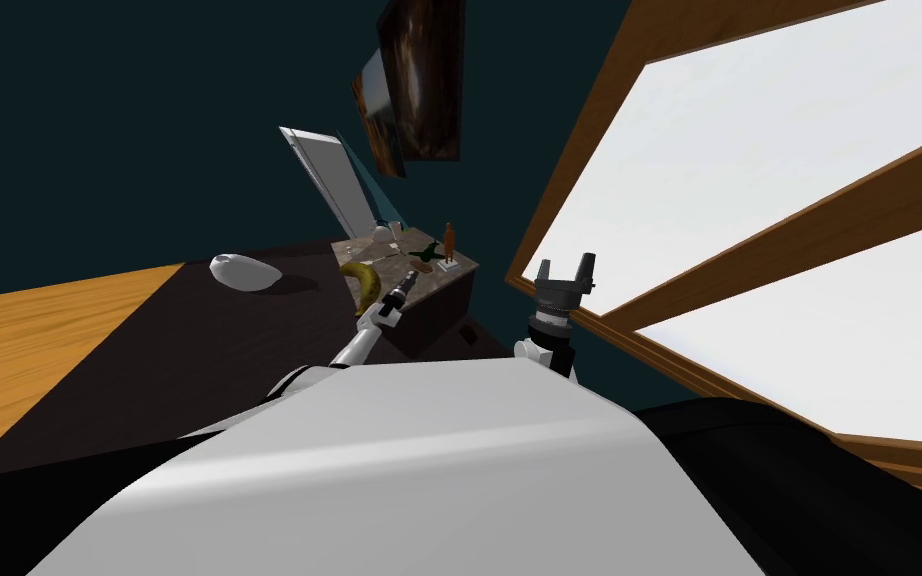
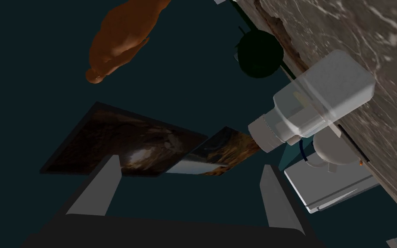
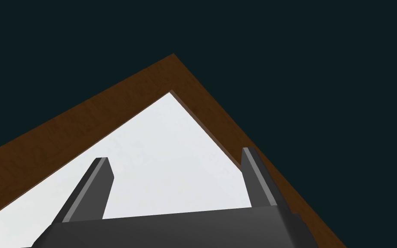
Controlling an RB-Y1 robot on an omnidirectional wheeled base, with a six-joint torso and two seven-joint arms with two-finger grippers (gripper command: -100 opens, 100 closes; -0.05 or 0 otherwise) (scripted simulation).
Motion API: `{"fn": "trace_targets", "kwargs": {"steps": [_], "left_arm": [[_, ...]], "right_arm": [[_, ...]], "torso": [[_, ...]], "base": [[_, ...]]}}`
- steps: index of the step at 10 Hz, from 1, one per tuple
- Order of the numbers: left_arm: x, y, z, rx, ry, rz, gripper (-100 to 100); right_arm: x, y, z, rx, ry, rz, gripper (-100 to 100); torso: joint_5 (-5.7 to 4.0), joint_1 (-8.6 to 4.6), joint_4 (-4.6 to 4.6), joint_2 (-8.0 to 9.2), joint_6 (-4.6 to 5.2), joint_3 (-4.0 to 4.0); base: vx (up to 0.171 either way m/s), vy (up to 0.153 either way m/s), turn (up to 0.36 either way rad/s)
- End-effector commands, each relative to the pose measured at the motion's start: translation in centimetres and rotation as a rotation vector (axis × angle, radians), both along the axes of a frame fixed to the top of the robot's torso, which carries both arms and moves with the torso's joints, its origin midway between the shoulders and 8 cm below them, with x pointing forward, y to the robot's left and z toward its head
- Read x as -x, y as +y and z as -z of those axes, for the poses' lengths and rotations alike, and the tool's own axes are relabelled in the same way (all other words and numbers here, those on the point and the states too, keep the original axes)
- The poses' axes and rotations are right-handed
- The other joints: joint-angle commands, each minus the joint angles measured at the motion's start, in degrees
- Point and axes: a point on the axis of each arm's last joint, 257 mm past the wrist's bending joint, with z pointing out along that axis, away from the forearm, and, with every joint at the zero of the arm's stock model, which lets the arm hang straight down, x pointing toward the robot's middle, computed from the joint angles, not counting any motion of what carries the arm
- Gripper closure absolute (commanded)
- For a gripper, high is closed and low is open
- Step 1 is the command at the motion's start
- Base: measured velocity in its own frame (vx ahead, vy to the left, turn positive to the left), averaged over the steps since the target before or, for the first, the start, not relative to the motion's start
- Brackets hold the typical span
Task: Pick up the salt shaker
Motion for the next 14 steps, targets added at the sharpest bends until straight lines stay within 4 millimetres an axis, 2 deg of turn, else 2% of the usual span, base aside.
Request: {"fn": "trace_targets", "kwargs": {"steps": [1,2,5,7,12,14], "left_arm": [[-0.3,0.5,1.3,-0.023,0.029,-0.01,-100],[-1.1,0.8,1.4,-0.063,0.04,-0.013,-100],[-1.6,1.8,3.1,-0.105,0.082,-0.029,-100],[-2.9,3.0,3.8,-0.18,0.115,-0.044,-100],[-3.6,4.9,5.4,-0.249,0.168,-0.069,-100],[-4.2,6.4,5.8,-0.305,0.198,-0.088,-100]], "right_arm": [[0.0,0.0,0.0,0.0,0.0,0.0,0],[0.0,0.0,0.0,0.0,0.0,0.0,0],[0.0,0.0,0.0,0.0,0.0,0.0,0],[0.0,0.0,0.0,0.0,0.0,0.0,0],[0.0,0.0,0.0,0.0,0.0,0.0,0],[0.0,0.0,0.0,0.0,0.0,0.0,0]], "torso": [[0.0,0.0,0.0,0.0,0.0,0.0],[0.0,0.0,0.0,0.01,-0.01,0.0],[-0.01,-0.04,0.0,0.02,-0.01,0.01],[-0.01,-0.03,0.0,0.01,-0.01,0.01],[0.0,0.0,0.0,0.0,-0.02,0.0],[0.0,0.01,-0.01,-0.03,-0.02,-0.02]], "base": [[-0.011,-0.015,-0.02],[-0.015,-0.021,-0.028],[-0.012,-0.022,-0.018],[-0.011,-0.03,-0.033],[-0.005,-0.016,-0.016],[0.005,-0.016,-0.027]]}}
